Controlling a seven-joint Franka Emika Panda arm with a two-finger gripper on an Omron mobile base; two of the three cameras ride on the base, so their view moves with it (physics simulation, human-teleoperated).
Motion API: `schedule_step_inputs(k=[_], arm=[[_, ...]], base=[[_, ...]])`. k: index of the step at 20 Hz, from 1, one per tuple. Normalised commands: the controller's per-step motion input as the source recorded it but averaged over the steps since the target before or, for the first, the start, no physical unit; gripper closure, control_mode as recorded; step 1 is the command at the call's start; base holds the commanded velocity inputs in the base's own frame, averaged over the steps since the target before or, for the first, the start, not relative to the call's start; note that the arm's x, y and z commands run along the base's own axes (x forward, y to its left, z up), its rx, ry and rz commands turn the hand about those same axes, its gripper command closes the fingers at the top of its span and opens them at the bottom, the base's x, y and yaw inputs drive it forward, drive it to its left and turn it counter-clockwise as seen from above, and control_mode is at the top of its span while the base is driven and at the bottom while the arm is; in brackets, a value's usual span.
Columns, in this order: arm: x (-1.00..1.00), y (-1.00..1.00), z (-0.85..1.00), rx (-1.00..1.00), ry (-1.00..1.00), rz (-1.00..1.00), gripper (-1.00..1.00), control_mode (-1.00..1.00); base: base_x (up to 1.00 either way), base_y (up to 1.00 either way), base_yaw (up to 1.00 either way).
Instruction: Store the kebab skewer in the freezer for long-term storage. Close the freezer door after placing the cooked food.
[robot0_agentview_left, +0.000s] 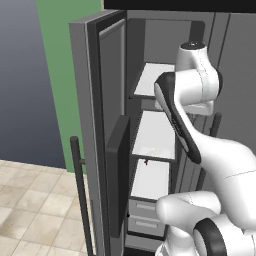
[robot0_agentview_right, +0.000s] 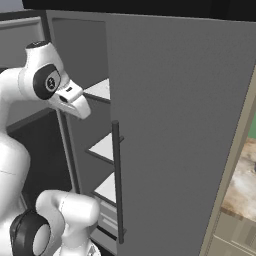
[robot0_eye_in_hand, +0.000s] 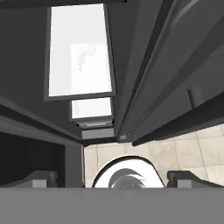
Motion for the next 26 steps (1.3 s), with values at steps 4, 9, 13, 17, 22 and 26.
schedule_step_inputs(k=[4, 9, 13, 17, 22, 26], arm=[[-0.59, -0.19, 0.0, 0.0, 0.26, 0.09, -1.0, -1.0], [-0.64, -0.33, 0.0, 0.0, 0.21, 0.15, -1.0, -1.0], [-0.61, -0.43, -0.19, 0.0, 0.12, 0.19, -1.0, -1.0], [-0.36, -0.59, -0.52, 0.02, 0.02, 0.21, -1.0, -1.0], [-0.33, -0.19, -0.64, 0.1, -0.04, 0.21, -1.0, -1.0], [-0.24, 0.0, -0.58, 0.05, -0.15, 0.26, -1.0, -1.0]], base=[[0.0, 0.0, 0.0], [0.0, 0.0, 0.0], [0.0, 0.0, 0.0], [0.0, 0.0, 0.0], [0.0, 0.0, 0.0], [0.0, 0.0, 0.0]])
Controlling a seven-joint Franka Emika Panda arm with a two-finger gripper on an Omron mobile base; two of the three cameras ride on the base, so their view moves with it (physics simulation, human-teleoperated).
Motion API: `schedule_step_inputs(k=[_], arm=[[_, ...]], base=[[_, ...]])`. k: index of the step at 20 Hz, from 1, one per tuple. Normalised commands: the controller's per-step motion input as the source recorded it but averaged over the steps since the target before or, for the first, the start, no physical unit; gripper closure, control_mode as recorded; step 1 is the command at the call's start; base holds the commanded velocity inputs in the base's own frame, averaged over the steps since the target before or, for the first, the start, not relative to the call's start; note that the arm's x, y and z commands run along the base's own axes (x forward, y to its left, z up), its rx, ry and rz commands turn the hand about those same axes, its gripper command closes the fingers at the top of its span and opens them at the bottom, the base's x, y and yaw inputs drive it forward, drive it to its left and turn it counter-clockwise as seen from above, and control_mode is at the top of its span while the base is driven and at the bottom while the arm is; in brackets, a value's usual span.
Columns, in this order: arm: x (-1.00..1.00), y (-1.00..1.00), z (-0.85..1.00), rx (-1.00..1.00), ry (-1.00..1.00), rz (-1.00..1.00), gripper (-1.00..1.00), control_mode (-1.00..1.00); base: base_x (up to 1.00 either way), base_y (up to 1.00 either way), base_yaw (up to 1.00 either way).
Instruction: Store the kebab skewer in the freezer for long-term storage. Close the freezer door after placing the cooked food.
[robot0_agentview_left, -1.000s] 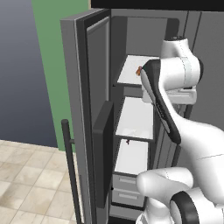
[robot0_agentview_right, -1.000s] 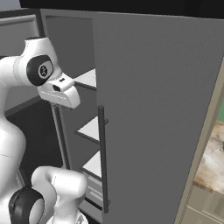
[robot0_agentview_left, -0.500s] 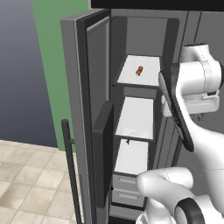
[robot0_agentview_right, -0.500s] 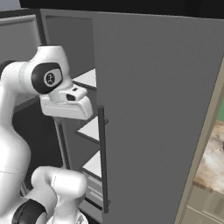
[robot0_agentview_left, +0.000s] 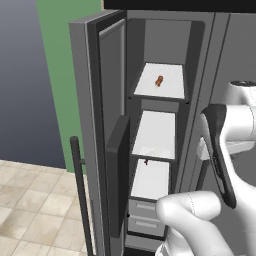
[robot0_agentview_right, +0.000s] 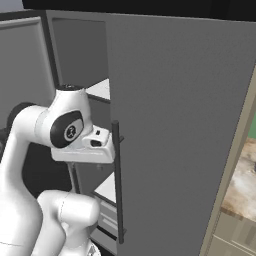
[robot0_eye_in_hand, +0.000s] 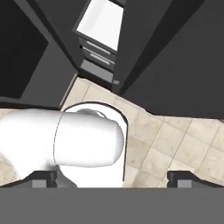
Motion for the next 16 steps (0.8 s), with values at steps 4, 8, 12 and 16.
schedule_step_inputs(k=[4, 8, 12, 16], arm=[[0.11, 0.0, -0.25, 0.05, -0.09, 0.22, -1.0, -1.0], [0.42, 0.0, -0.32, -0.03, 0.06, 0.01, -1.0, -1.0], [0.18, 0.0, -0.39, -0.02, 0.01, -0.09, -1.0, -1.0], [0.02, 0.09, -0.2, 0.0, 0.0, -0.18, -1.0, -1.0]], base=[[0.0, 0.0, 0.0], [0.0, 0.0, 0.0], [0.0, 0.0, 0.0], [0.0, 0.0, 0.0]])
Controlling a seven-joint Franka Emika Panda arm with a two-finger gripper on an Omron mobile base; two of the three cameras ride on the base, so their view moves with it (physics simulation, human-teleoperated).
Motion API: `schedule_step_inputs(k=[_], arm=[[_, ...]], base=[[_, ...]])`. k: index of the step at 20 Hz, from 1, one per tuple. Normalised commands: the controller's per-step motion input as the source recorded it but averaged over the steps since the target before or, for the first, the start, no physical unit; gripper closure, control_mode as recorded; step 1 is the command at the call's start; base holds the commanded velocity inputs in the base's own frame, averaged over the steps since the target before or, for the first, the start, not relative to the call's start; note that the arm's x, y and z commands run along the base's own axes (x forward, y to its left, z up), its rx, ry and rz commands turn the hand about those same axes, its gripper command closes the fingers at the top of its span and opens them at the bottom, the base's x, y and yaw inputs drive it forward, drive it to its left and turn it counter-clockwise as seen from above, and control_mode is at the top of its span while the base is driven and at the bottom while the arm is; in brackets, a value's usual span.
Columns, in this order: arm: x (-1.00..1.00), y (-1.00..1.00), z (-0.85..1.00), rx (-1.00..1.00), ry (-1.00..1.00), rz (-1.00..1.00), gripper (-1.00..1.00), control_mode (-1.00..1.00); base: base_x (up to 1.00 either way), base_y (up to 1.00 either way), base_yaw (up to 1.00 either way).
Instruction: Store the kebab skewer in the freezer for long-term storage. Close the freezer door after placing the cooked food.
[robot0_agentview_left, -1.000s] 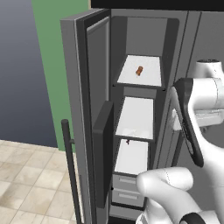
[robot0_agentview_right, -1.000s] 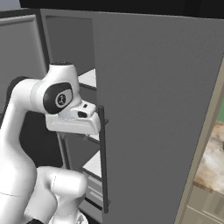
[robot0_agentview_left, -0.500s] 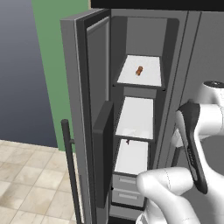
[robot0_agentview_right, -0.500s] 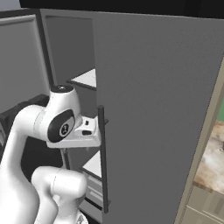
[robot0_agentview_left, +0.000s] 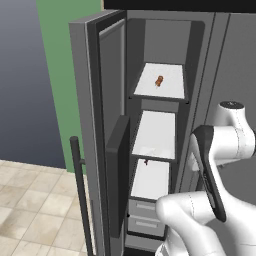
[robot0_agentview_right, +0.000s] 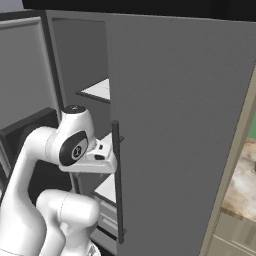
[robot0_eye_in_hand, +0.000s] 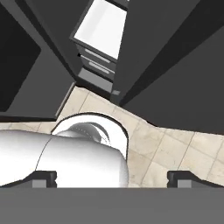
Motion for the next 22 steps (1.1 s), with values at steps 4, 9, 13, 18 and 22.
schedule_step_inputs(k=[4, 9, 13, 18, 22], arm=[[0.0, 0.15, -0.06, 0.07, 0.0, -0.16, -1.0, -1.0], [0.0, 0.14, -0.04, 0.04, 0.03, -0.13, -1.0, -1.0], [0.01, 0.08, -0.29, 0.0, 0.08, -0.1, -1.0, -1.0], [0.0, 0.0, -0.39, -0.01, 0.0, 0.0, -1.0, -1.0], [0.0, 0.0, -0.36, -0.02, 0.0, 0.0, -1.0, -1.0]], base=[[0.0, 0.0, 0.0], [0.0, 0.0, 0.0], [0.0, 0.0, 0.0], [0.0, 0.0, 0.0], [0.0, 0.0, 0.0]])
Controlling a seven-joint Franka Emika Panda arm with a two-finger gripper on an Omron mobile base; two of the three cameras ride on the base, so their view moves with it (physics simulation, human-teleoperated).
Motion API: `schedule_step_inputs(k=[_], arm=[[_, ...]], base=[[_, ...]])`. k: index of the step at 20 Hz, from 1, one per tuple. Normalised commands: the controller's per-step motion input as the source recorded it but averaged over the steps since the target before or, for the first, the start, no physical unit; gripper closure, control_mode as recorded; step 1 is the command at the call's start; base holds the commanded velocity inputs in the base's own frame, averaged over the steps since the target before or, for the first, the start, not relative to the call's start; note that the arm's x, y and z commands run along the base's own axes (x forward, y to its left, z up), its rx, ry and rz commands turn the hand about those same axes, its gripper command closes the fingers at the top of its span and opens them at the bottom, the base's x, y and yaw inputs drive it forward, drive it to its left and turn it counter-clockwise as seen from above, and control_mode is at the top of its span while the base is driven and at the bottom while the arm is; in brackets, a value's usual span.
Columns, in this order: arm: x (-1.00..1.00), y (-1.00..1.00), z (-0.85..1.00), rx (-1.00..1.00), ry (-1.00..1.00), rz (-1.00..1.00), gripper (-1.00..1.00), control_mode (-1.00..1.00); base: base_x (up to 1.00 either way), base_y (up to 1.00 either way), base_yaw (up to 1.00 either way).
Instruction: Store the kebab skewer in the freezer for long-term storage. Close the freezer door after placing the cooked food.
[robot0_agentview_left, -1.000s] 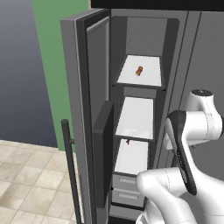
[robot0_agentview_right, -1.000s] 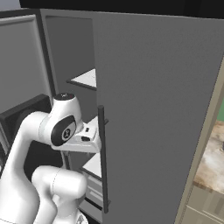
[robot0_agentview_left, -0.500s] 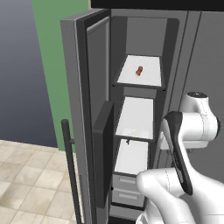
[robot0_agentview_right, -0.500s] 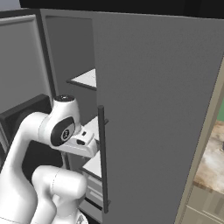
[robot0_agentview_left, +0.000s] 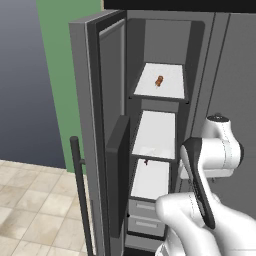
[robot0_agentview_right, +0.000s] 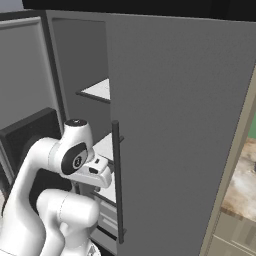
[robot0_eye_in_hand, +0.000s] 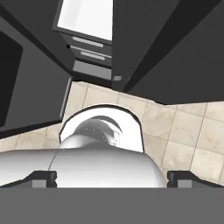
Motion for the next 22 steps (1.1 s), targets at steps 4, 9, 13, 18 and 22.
schedule_step_inputs(k=[4, 9, 13, 18, 22], arm=[[0.0, 0.0, -0.16, 0.0, 0.01, 0.0, -1.0, -1.0], [0.0, 0.0, 0.0, 0.0, 0.0, 0.0, -1.0, -1.0], [-0.02, 0.0, 0.0, 0.0, 0.0, 0.0, -1.0, -1.0], [-0.13, 0.0, 0.0, 0.0, 0.0, 0.0, -1.0, 1.0], [0.0, 0.0, 0.0, 0.0, 0.0, 0.0, -1.0, 1.0]], base=[[0.0, 0.0, 0.0], [0.0, 0.0, 0.0], [0.0, 0.0, 0.0], [-0.38, 0.0, -0.04], [-0.71, 0.0, -0.15]])
